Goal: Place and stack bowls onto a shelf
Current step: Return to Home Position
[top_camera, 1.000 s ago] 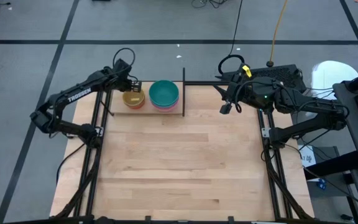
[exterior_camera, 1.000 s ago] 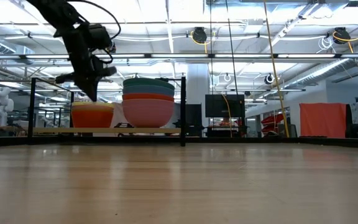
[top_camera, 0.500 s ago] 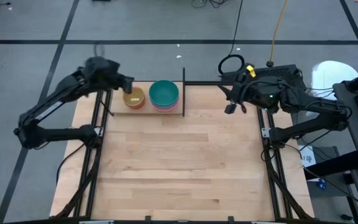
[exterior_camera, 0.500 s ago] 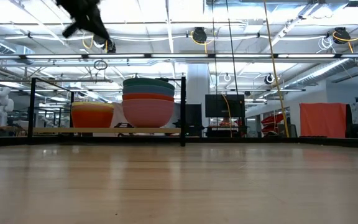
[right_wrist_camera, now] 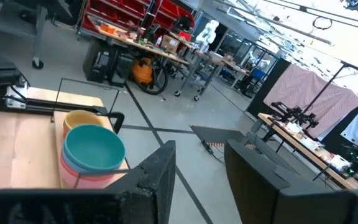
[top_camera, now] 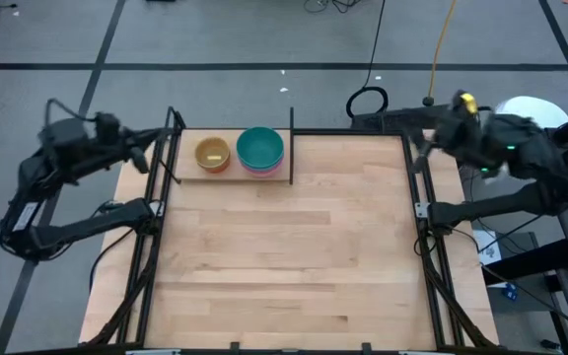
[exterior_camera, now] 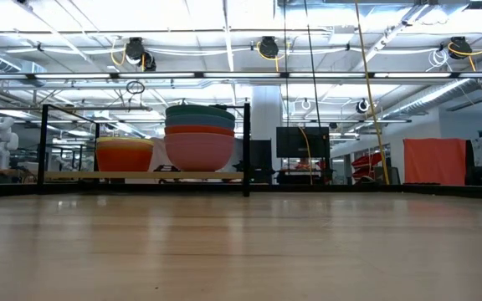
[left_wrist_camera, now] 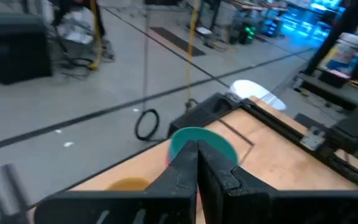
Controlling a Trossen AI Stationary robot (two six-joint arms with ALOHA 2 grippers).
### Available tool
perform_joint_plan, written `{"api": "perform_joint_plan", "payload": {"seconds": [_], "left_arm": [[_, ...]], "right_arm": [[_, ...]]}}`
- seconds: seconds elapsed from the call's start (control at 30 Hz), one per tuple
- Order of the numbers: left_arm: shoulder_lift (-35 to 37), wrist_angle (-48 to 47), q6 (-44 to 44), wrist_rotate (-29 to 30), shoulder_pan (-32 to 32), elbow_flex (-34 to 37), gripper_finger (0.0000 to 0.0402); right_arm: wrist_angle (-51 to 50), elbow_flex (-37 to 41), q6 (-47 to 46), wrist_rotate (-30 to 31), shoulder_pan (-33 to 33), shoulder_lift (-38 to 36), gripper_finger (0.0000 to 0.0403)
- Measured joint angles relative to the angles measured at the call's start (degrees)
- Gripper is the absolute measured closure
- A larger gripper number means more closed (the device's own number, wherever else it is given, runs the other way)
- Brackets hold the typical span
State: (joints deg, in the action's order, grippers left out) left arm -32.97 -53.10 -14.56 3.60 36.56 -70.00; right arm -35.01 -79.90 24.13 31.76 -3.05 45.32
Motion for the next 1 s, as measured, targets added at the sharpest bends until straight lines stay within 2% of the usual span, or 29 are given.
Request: {"api": "perform_joint_plan", "payload": {"seconds": [0.2, 0.3, 0.6, 0.87, 1.0], "left_arm": [[7.4, -6.1, 0.6, 3.9, 0.0, 0.0, 0.0399], [10.6, -8.7, 0.5, 4.7, 0.0, 0.0, 0.0399], [17.9, -16.1, 4.2, 5.9, 0.0, 0.0, 0.0399], [21.1, -23.2, 4.0, 5.9, 0.0, 0.0, 0.0398], [22.8, -25.7, 3.3, 5.7, 0.0, 0.0, 0.0398]], "right_arm": [[-7.0, -0.1, -0.3, 0.0, 0.0, -6.2, 0.0272], [-9.7, -0.1, -2.7, 0.0, 0.0, -8.5, 0.0285], [-19.1, -0.1, -6.2, -0.2, 0.0, -12.5, 0.0395], [-28.4, 0.0, -13.1, -0.5, 0.0, -16.3, 0.0401], [-30.2, 0.0, -15.9, -4.1, 0.0, -19.9, 0.0402]]}}
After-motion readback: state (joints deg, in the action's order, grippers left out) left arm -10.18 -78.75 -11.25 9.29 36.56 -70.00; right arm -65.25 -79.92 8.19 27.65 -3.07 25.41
